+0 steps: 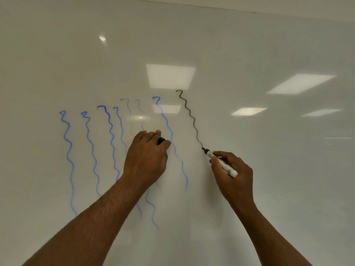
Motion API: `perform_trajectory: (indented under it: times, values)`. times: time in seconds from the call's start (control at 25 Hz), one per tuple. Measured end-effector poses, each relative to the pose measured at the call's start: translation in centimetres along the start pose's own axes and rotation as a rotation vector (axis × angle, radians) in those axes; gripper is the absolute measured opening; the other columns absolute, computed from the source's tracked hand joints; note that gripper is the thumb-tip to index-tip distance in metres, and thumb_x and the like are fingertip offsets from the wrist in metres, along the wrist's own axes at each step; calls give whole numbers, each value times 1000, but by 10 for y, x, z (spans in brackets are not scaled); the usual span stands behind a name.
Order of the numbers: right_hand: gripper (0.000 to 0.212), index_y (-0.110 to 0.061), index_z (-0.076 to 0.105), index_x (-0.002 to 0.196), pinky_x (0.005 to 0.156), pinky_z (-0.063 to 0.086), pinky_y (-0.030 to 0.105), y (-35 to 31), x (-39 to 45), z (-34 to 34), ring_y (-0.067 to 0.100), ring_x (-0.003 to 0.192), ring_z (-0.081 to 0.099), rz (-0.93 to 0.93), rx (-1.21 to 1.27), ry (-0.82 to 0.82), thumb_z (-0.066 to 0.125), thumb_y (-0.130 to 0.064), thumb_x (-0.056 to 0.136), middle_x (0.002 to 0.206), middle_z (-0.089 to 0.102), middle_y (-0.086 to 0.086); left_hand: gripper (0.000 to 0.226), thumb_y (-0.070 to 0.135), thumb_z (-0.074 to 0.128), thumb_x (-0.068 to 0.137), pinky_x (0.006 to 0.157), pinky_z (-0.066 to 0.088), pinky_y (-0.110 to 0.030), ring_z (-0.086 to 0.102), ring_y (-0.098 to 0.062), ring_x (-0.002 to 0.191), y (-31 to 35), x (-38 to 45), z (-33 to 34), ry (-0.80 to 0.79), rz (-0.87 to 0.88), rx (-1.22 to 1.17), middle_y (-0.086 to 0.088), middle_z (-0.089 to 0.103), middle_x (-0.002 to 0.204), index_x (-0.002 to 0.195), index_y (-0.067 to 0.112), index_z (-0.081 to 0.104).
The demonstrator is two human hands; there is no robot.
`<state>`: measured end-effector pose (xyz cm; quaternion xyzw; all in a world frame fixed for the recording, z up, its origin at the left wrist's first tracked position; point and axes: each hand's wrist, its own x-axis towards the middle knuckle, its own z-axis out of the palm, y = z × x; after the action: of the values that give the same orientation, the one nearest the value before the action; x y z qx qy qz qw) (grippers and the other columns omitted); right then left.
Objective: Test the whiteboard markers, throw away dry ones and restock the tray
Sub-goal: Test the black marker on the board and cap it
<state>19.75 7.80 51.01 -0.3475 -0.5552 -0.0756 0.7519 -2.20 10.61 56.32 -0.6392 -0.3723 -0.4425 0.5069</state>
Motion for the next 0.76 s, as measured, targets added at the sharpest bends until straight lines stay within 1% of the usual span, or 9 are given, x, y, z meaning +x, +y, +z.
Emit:
perform_trajectory:
  times: [0.08, 0.24, 0.32, 0.44, 0.52, 0.6, 0.64, 0.68, 0.76]
  values:
    - [10, -37, 70, 88, 68, 55, 40, 7, -17, -7, 11, 76, 64, 87, 7, -1, 68, -30, 83, 75, 69, -11, 29, 8, 73, 73, 99, 44, -46, 64, -34, 108, 1, -2, 0, -8, -11, -16, -21, 67, 116, 102, 11, 73]
    - [7, -34, 70, 89, 71, 56, 38, 10, -47, -21, 9, 79, 66, 152, 15, 28, 68, -29, 85, 80, 70, -9, 30, 10, 61, 84, 101, 41, -48, 52, -35, 125, 10, -15, -7, -21, -62, -94, -18, 65, 122, 113, 12, 70]
    - [8, -32, 70, 92, 71, 55, 33, 11, -67, -30, 10, 82, 67, 161, 77, 68, 68, -26, 87, 84, 72, -7, 31, 14, 55, 87, 100, 41, -46, 52, -33, 126, 20, -30, -15, 3, -90, -162, -14, 67, 120, 115, 13, 69]
    - [15, -32, 70, 95, 69, 53, 20, 14, -108, -40, 9, 85, 68, 200, 125, 17, 64, -36, 82, 88, 72, -5, 31, 18, 53, 90, 101, 42, -40, 55, -24, 121, 43, -68, -30, 34, -208, -371, -4, 69, 114, 117, 17, 68]
    - [19, -33, 70, 97, 70, 53, 19, 18, -140, -44, 10, 86, 69, 257, 163, -49, 64, -39, 80, 91, 73, -3, 29, 21, 51, 93, 97, 45, -31, 57, -14, 111, 61, -99, -44, 27, -368, -593, 8, 68, 106, 116, 20, 68]
    - [19, -32, 70, 99, 72, 54, 21, 20, -170, -47, 12, 90, 69, 310, 203, -118, 68, -40, 82, 95, 73, -3, 26, 22, 50, 97, 91, 42, -13, 58, 0, 104, 78, -130, -59, -53, -600, -810, 21, 66, 102, 115, 29, 68]
    - [19, -32, 70, 99, 72, 54, 19, 19, -184, -48, 12, 91, 70, 332, 226, -151, 69, -40, 83, 96, 73, -3, 25, 22, 49, 99, 87, 39, -5, 58, 5, 102, 86, -144, -65, -114, -720, -894, 21, 67, 101, 114, 34, 66]
    - [19, -31, 71, 99, 71, 53, 17, 18, -196, -50, 13, 91, 70, 345, 244, -178, 69, -39, 82, 97, 73, -3, 26, 22, 48, 100, 82, 38, -1, 58, 9, 98, 92, -158, -69, -178, -834, -962, 19, 69, 99, 113, 38, 65]
    - [26, -26, 71, 101, 69, 51, 14, 15, -217, -52, 12, 90, 70, 346, 246, -232, 66, -41, 80, 96, 73, -4, 30, 20, 46, 101, 75, 39, -1, 59, 11, 87, 102, -186, -73, -288, -1028, -1063, 15, 72, 97, 115, 41, 62]
